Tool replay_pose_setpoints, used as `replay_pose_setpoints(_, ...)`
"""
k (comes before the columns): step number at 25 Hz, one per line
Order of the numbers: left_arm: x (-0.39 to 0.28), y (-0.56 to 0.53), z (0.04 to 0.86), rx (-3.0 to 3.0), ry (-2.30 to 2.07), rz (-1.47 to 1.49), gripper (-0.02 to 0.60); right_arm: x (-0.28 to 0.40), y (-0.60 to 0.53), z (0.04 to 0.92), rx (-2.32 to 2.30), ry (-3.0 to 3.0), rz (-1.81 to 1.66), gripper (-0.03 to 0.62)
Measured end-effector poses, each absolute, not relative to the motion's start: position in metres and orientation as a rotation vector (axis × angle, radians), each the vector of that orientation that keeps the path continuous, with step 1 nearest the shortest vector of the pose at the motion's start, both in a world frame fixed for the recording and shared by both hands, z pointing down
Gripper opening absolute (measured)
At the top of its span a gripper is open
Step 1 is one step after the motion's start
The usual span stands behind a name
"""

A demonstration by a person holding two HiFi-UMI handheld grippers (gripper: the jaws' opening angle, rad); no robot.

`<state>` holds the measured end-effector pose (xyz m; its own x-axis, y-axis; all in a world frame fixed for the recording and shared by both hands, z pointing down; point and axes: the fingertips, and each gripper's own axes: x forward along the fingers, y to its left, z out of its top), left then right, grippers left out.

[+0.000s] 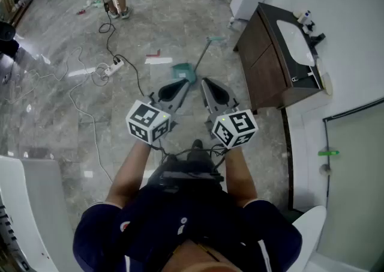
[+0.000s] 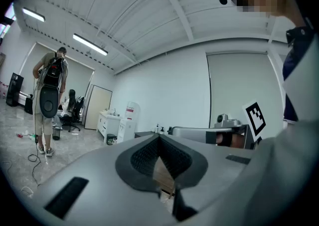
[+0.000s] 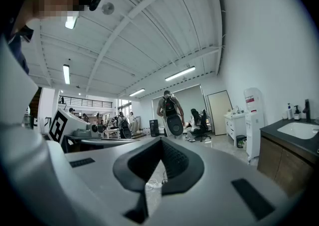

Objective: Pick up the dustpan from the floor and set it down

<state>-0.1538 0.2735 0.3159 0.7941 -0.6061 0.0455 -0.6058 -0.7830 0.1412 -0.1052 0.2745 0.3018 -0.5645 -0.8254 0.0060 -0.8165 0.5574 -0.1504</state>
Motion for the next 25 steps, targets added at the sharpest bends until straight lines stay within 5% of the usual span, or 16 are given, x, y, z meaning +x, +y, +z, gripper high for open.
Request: replay_pose_setpoints(25,-0.155,0.251,0.323,2.842,-0.915,0.004,0.012,-0.112,0.251,0.309,-1.461,2.719,-0.21,0.006)
